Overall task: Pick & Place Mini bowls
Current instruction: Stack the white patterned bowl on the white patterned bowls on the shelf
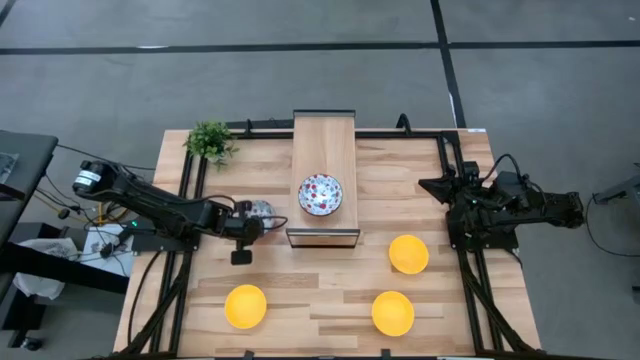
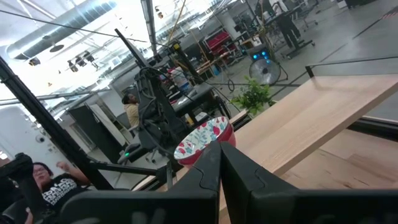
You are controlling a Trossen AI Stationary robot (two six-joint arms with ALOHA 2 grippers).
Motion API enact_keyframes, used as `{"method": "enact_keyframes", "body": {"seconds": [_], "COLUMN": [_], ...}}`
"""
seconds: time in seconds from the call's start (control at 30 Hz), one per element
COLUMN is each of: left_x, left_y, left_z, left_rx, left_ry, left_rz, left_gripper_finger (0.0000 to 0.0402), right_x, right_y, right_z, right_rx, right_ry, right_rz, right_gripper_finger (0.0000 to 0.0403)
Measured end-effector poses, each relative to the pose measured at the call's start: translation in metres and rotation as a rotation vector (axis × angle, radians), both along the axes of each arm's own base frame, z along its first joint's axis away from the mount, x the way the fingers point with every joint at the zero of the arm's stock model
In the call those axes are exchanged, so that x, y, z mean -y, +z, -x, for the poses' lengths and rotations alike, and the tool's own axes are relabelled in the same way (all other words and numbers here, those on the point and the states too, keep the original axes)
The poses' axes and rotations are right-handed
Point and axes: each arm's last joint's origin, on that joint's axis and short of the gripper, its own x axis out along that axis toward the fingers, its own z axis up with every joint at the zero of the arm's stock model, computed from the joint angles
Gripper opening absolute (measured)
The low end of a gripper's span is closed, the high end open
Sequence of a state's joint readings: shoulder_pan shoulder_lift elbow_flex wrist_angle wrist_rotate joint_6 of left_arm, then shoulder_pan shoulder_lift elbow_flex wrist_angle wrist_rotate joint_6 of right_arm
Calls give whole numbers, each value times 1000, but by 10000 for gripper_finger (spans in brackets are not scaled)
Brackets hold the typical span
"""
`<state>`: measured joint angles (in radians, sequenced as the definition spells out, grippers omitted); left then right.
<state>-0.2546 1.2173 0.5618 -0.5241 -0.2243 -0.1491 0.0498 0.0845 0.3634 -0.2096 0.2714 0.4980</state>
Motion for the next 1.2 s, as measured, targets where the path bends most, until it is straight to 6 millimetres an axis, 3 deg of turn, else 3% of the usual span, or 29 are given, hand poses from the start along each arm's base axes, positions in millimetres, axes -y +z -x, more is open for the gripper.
{"method": "enact_keyframes", "body": {"seconds": [0.53,1.2], "left_x": [0,5], "left_y": [3,75], "left_z": [0,26], "left_rx": [8,212], "left_ry": [7,-24], "left_rz": [-8,41], "left_gripper_finger": [13,8], "right_x": [0,0], "right_y": [0,0], "right_z": [0,0], "right_rx": [0,3], "right_ry": [0,3], "right_rz": [0,-25], "right_gripper_finger": [0,0]}}
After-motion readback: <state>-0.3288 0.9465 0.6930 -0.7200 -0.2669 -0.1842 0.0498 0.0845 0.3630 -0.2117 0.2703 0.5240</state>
